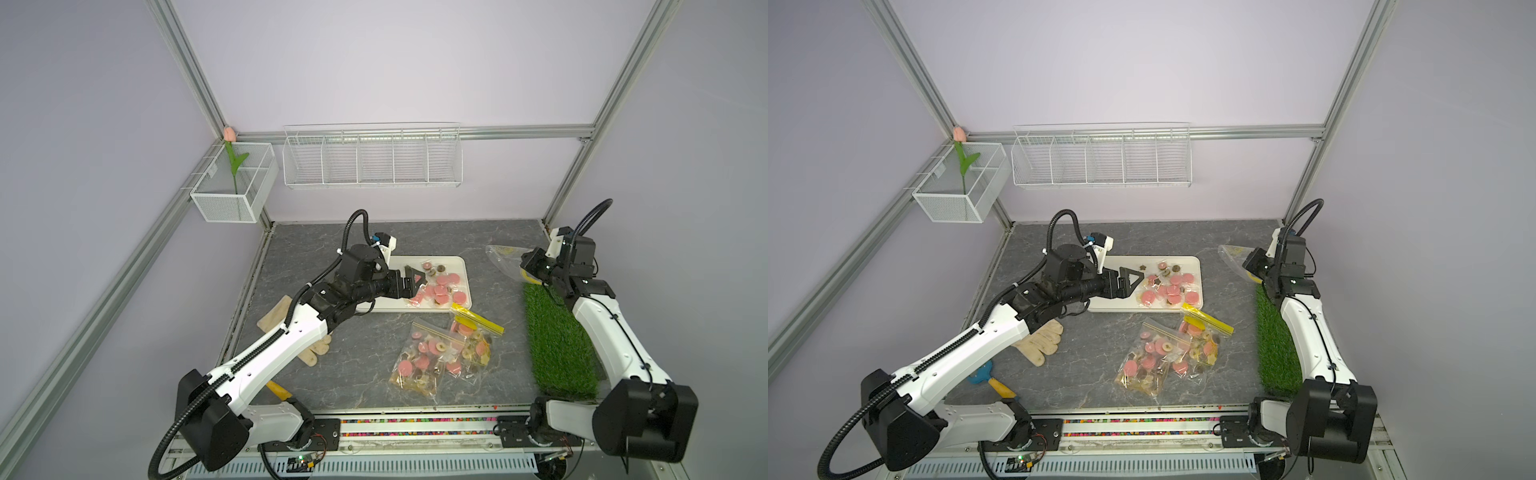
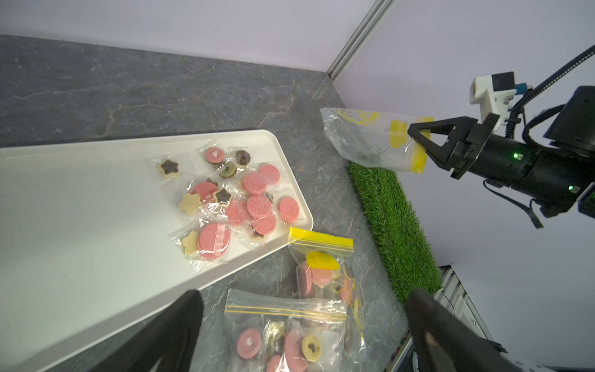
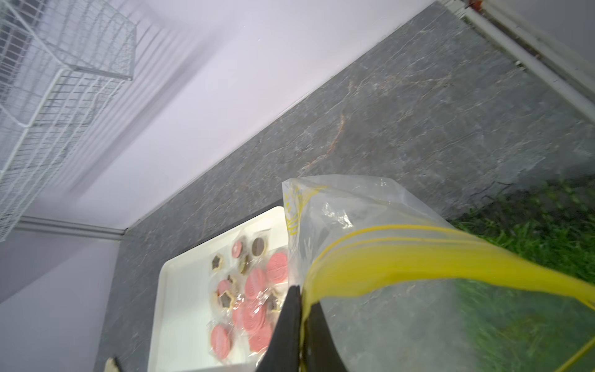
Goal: Pour cookies out of the ziploc bag
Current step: Place the ziploc bag at the center of the board.
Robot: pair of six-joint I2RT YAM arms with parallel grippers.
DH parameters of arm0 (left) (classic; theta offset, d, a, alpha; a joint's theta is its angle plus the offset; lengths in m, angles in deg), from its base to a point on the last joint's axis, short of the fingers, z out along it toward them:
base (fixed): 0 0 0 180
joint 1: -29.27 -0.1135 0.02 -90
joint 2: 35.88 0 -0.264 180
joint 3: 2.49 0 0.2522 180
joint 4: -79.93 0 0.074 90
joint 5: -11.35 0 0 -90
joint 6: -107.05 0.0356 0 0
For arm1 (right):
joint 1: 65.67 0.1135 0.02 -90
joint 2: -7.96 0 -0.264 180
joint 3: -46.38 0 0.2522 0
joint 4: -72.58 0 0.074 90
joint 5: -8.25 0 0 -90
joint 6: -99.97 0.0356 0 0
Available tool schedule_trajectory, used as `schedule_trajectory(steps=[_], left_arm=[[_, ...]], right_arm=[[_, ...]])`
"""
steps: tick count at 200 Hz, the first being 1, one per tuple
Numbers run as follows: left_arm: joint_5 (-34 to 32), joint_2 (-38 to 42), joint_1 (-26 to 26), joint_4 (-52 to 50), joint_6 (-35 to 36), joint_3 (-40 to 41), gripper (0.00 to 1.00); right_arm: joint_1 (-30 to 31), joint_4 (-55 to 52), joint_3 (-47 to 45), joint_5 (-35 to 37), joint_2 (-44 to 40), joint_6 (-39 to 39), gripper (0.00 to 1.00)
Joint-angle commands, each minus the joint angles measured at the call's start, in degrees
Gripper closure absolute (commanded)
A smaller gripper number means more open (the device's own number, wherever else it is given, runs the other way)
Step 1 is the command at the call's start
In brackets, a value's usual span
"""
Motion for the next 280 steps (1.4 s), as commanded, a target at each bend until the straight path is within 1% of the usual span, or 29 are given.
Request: schedule_trajectory(steps=[1,16,26,39,48,61,71,92,102,114,121,130,143,154,162,164,167,183,197,213,233,246,260,280], left_arm=[[0.7,3.0,0.1,-3.9,-0.4,1.7,0.0],[0.4,4.4,0.1,-3.4,-0.2,3.9,0.0],[-0.2,4.6,0.0,-2.8,0.0,4.8,0.0],[-1.4,4.4,0.0,-3.8,-0.5,4.2,0.0],[-0.8,4.2,0.0,-4.7,-1.0,3.4,0.0],[0.1,4.2,0.0,-4.2,-1.6,3.4,0.0],[0.6,3.9,0.0,-3.7,-2.3,3.4,0.0],[1.9,3.6,-0.1,-5.0,-2.3,2.9,0.0],[1.2,3.8,-0.1,-5.1,-1.8,3.4,0.0],[-1.1,4.0,-0.2,-4.9,-1.9,4.3,0.0],[-1.9,4.0,-0.3,-5.2,-2.2,4.4,0.0],[-1.9,4.2,-0.4,-5.3,-2.8,4.5,0.0],[-1.0,4.8,-0.4,-4.1,-3.8,5.4,0.0],[1.6,4.9,-1.0,-2.3,-5.3,6.5,0.0],[3.7,4.6,-1.7,-1.8,-6.1,6.6,0.0],[4.2,4.5,-1.8,-1.8,-6.2,6.6,0.0],[4.5,4.3,-1.9,-2.2,-6.3,6.3,0.01],[3.9,3.1,-2.0,-5.5,-5.3,4.7,0.02],[4.2,3.1,-2.0,-5.2,-6.4,5.5,0.01],[5.9,3.5,-2.1,-0.8,-8.6,8.2,0.02],[5.9,3.4,-2.1,-1.1,-8.5,8.5,0.02],[5.3,3.3,-2.1,-1.6,-8.1,8.4,0.02],[5.8,3.1,-2.1,-1.8,-7.5,8.4,0.02],[6.5,3.1,-2.1,-2.9,-6.7,8.6,0.02]], right_arm=[[-0.2,4.9,-1.1,4.4,2.0,-3.5,0.91],[-0.2,8.0,-2.2,3.8,4.6,-3.3,0.9],[-0.1,10.8,-2.6,1.8,7.4,-2.9,0.9],[0.6,13.8,-2.2,0.0,11.4,-2.6,0.9],[1.2,14.1,-1.1,0.0,13.7,-2.7,0.9],[2.0,14.1,-0.3,1.0,15.8,-2.6,0.9],[2.1,14.2,0.4,1.3,17.1,-2.5,0.87],[3.0,9.1,4.2,2.5,20.2,-5.0,0.82],[3.2,6.4,5.4,3.6,21.3,-5.2,0.79],[3.3,7.2,4.6,2.6,22.0,-4.5,0.76],[3.4,8.5,3.7,1.0,22.0,-4.2,0.7],[4.1,9.2,2.8,0.8,21.5,-4.0,0.64],[5.3,8.3,2.2,2.4,19.9,-4.4,0.43],[5.7,5.7,2.7,3.1,18.9,-4.5,0.32],[5.8,2.5,3.3,3.5,18.3,-4.4,0.2],[5.9,1.8,3.3,3.3,18.2,-4.4,0.15],[5.8,0.6,3.7,2.9,18.3,-4.3,0.12],[6.2,-6.0,4.9,2.8,16.7,-4.2,0.1],[7.2,-6.1,1.8,1.6,12.9,-3.7,0.09],[8.7,-6.0,-1.1,1.3,9.2,-3.4,0.09],[9.9,-6.1,-2.6,-3.2,6.2,-4.4,0.1],[10.5,-6.1,-3.5,-7.1,5.1,-5.1,0.13],[11.3,-5.8,-4.5,-12.5,4.7,-5.1,0.2],[14.2,-4.6,-7.3,-14.5,2.9,-4.7,0.24]])
